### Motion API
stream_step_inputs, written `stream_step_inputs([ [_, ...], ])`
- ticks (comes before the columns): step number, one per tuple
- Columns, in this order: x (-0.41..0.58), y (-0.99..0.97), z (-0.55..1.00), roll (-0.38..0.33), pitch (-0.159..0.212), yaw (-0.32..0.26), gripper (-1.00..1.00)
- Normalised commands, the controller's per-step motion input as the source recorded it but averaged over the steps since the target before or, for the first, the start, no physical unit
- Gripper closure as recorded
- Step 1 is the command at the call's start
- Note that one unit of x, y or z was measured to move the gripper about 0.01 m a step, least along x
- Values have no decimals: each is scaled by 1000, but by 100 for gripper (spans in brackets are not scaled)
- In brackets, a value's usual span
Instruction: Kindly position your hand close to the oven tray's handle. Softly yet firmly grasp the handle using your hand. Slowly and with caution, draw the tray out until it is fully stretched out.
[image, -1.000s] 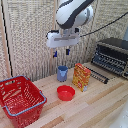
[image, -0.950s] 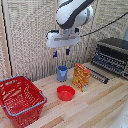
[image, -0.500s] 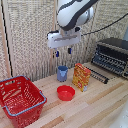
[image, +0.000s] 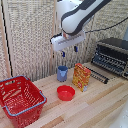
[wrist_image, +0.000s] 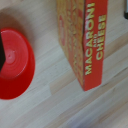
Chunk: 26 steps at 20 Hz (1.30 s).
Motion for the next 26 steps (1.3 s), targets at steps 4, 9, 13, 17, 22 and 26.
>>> stream_step_inputs([
  [4,0,-449,0,-365,16,15,-100],
  [9,3,-541,7,-257,121,22,-100],
  [13,24,-518,16,-160,216,72,-100],
  [17,24,-438,17,-178,221,81,-100],
  [22,0,-551,0,-259,6,67,-100],
  [26,77,-601,24,-267,-104,11,-100],
])
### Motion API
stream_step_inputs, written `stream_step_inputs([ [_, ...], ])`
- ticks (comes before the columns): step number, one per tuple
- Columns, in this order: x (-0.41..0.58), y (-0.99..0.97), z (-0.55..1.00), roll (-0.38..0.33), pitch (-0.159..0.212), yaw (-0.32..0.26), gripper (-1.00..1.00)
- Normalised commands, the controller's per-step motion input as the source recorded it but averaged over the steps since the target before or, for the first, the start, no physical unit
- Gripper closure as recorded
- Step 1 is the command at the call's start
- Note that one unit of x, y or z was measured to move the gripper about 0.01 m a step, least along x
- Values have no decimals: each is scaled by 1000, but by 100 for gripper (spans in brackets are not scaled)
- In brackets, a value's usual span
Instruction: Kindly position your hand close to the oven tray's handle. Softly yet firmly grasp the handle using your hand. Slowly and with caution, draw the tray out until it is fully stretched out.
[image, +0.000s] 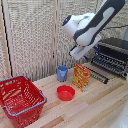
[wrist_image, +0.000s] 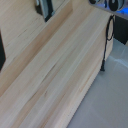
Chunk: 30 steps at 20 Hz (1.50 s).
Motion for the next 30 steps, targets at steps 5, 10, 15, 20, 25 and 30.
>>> stream_step_inputs([
  [5,490,-530,22,-243,-93,0,-100],
  [10,927,-318,0,-176,-30,18,-100],
  [15,724,-446,-47,-119,0,2,-100],
  [20,75,-569,-177,-18,41,2,-100],
  [25,-130,-604,-224,15,91,0,-100],
  [30,-177,-647,-38,-37,38,0,-100],
])
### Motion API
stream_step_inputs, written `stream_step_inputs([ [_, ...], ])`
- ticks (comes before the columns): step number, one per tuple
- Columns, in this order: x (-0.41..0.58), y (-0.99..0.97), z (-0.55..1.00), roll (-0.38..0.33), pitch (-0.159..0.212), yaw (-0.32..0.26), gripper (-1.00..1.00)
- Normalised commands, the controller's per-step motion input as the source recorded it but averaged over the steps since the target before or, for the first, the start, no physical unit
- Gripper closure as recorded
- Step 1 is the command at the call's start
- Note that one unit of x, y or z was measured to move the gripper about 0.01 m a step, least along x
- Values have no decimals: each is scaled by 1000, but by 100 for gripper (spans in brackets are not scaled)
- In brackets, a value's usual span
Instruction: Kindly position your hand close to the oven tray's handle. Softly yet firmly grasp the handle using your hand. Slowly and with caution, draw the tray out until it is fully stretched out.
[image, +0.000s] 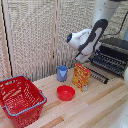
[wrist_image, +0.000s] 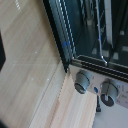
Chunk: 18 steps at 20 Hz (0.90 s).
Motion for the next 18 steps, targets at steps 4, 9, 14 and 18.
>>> stream_step_inputs([
  [4,-172,-694,4,-54,0,-18,-100],
  [9,-42,-619,-11,-22,0,-39,-100],
  [14,0,-341,-58,-10,6,-3,-100],
  [18,0,-282,-3,-33,0,0,-100],
])
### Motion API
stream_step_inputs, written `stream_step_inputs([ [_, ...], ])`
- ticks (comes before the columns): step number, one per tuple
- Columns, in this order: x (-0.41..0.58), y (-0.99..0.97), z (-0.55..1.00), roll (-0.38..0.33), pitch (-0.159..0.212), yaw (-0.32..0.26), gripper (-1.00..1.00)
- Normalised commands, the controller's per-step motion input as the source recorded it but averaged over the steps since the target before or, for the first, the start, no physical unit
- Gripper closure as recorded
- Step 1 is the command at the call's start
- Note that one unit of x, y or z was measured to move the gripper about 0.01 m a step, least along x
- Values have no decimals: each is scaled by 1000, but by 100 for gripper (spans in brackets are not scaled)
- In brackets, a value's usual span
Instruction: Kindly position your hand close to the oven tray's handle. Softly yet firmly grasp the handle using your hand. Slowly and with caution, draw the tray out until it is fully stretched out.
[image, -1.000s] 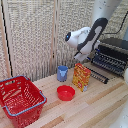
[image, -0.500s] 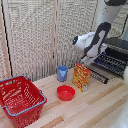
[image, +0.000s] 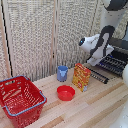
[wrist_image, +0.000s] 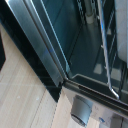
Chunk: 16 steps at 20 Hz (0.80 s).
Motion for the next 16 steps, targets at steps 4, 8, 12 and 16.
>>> stream_step_inputs([
  [4,0,-440,0,-11,0,0,-100],
  [8,0,-464,0,0,0,0,-100],
  [12,0,-95,0,1,0,0,100],
  [16,-29,-37,16,0,-3,0,100],
])
